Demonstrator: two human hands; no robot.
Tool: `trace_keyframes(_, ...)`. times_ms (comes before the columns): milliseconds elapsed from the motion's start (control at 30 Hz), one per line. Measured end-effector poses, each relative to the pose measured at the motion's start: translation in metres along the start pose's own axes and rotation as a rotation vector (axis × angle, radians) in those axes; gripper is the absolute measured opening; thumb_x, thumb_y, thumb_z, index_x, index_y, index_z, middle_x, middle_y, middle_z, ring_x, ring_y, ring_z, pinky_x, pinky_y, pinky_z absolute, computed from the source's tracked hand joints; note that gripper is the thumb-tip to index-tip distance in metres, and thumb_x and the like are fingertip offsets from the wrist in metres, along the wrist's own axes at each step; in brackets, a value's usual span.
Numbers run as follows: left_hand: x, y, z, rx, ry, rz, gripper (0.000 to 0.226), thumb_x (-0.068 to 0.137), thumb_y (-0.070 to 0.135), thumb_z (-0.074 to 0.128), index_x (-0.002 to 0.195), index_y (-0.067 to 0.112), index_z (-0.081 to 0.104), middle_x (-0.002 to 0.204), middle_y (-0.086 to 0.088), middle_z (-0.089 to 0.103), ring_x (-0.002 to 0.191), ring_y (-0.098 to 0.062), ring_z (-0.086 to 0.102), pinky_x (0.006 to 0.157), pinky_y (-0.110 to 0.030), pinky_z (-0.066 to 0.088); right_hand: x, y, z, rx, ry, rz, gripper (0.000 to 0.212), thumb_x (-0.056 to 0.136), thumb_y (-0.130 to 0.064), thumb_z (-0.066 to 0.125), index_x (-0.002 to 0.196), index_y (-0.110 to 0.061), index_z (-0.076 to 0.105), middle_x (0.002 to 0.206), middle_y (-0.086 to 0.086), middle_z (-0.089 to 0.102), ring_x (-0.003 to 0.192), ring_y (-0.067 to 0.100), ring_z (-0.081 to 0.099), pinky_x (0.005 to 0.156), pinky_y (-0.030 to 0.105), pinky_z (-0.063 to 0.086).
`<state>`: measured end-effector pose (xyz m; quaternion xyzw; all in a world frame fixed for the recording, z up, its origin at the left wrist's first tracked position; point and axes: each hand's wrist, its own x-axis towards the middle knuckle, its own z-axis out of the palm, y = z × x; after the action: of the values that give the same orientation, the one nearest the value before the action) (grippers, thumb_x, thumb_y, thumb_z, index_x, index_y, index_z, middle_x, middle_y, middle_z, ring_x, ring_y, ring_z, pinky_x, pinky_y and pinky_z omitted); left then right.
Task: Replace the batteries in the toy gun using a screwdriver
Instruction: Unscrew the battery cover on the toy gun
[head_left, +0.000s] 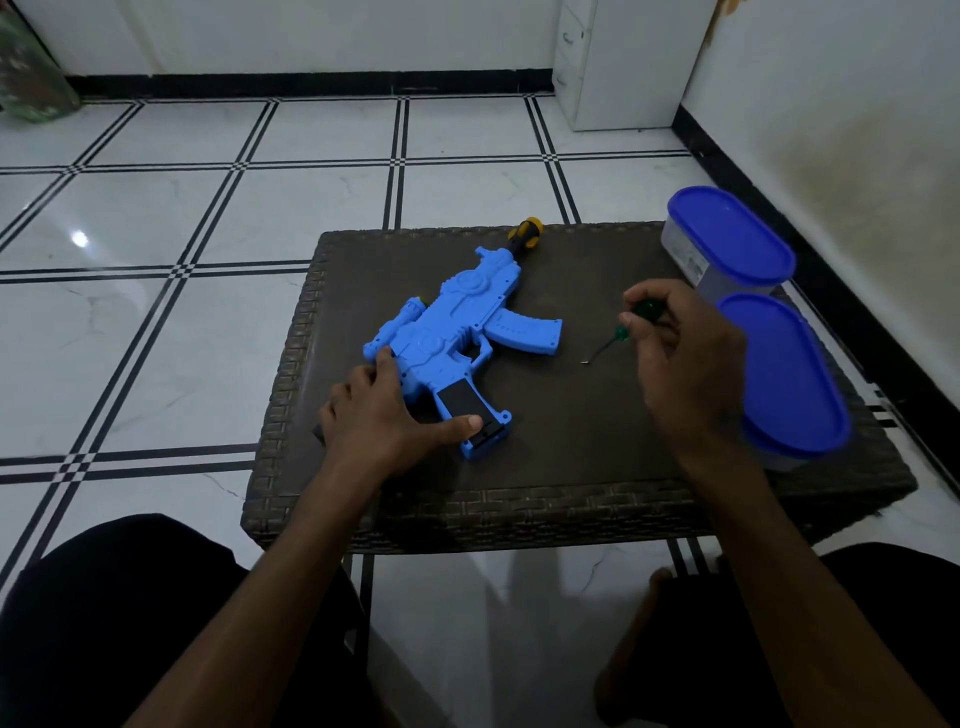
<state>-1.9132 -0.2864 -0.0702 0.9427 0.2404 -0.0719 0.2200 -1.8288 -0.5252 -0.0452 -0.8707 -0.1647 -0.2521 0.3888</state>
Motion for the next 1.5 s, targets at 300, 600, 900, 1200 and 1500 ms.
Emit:
trace_keyframes(300,-0.001,-0.001,-0.001,-0.019,-0.009,0.003,0.128,0.056,0.083,0.061,0.153,0.024,0.002,0.156,-0.008,0.019,0.142,-0.032,0.020,0.112,-0.051,0.022,0.004,-0.004,-0.010,-0.319,-0.466,-0.022,0.022,0.089,-0.005,0.066,0.110,-0.012,0.064,0.112,0.007,0.054,0.091,0.012,0.051,0.076,0.021,0.043)
trace_keyframes(600,-0.001,-0.001,0.000,-0.011,-0.002,0.009,0.128,0.056,0.084,0.060,0.153,0.023,0.001,0.156,-0.008,0.018,0.142,-0.033,0.020,0.112,-0.051,0.021,-0.001,0.001,0.008,-0.486,-0.844,0.281,0.060,0.092,-0.020,0.059,0.147,-0.031,0.038,0.142,0.007,0.030,0.109,0.019,0.052,0.088,0.030,0.050)
trace_keyframes(900,0.000,0.000,0.000,-0.011,-0.002,0.012,0.130,0.055,0.085,0.060,0.153,0.023,0.001,0.156,-0.007,0.018,0.141,-0.033,0.021,0.111,-0.050,0.022,0.014,0.011,0.014,-0.495,-0.908,0.333,0.069,0.086,-0.021,0.069,0.145,-0.028,0.034,0.142,0.010,0.041,0.123,0.027,0.049,0.091,0.035,0.048)
trace_keyframes(1200,0.000,-0.004,0.002,0.001,0.016,0.026,0.129,0.055,0.088,0.057,0.153,0.024,0.003,0.155,-0.008,0.020,0.140,-0.033,0.023,0.111,-0.050,0.023,0.031,0.012,0.016,-0.481,-0.996,0.391,0.085,0.085,-0.021,0.071,0.154,-0.022,0.023,0.143,0.011,0.046,0.122,0.027,0.053,0.096,0.037,0.051)
trace_keyframes(1500,-0.012,-0.008,0.005,0.032,0.079,0.015,0.130,0.053,0.093,0.047,0.153,0.018,0.008,0.156,-0.010,0.020,0.140,-0.034,0.024,0.110,-0.051,0.022,0.038,0.015,0.024,-0.547,-1.043,0.431,0.088,0.087,-0.026,0.068,0.156,-0.021,0.013,0.154,0.013,0.034,0.129,0.029,0.048,0.092,0.035,0.049)
